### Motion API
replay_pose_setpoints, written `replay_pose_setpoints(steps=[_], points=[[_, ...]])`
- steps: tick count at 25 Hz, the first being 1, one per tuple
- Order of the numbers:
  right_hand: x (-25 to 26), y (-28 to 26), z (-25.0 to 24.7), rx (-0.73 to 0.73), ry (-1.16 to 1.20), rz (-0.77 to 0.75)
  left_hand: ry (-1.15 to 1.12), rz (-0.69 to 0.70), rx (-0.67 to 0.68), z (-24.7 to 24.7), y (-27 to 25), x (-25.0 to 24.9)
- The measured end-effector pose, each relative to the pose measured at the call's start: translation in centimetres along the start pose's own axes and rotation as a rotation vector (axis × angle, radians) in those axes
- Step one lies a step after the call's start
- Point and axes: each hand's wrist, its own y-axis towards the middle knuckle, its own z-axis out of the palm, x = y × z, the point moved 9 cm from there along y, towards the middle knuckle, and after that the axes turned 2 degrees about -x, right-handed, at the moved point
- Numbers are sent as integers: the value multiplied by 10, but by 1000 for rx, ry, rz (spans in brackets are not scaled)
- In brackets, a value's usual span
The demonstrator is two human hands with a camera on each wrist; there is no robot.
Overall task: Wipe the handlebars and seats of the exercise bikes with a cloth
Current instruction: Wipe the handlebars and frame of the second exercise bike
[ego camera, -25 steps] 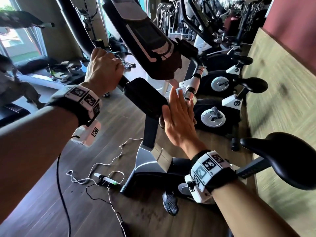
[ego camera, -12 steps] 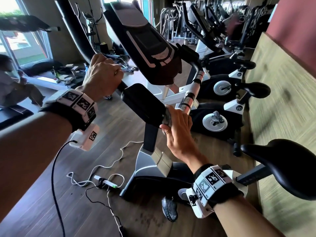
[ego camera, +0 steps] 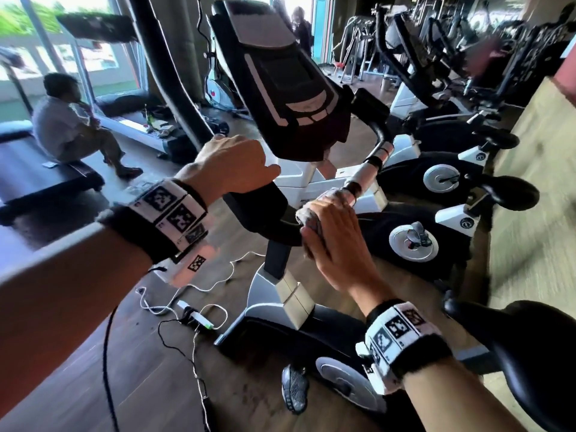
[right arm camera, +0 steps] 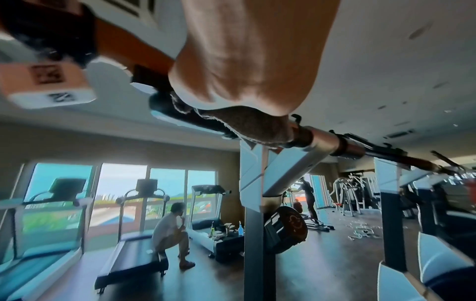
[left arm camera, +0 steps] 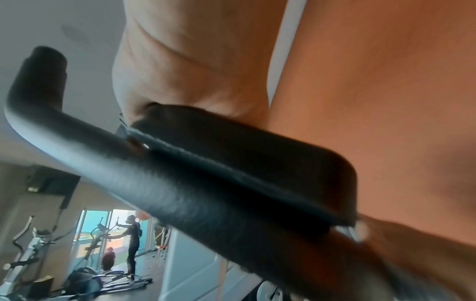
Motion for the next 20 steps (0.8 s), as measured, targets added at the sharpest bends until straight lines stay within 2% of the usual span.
replay_pose_setpoints(steps=[2,3,6,7,10,11,14,15,18,20], points=[[-17,12,-3,-38,79,94,39,-34,-16,-1,-4,2],[-16,14,-3,-47,81,91,54,-58,-18,-1,-5,2],[0,11,3,-9,67,-104,68,-119,27,2,-2,7],[-7,13,4,5,85,-115,46,-150,60,3,-4,8],[-41,27,-3,-79,170,51,18,-226,66,-1,-7,8],[-40,25,-2,-102,172,50,33,-245,60,-2,-8,6],[-15,7,5,-41,162,-167,13,-293,61,-5,-12,5],[-19,7,4,-32,172,-185,-12,-303,64,-6,-13,6],[-35,20,-5,-113,243,-45,-25,-307,37,-10,-16,5],[-22,9,-3,-128,254,-73,-3,-287,11,-12,-17,2]])
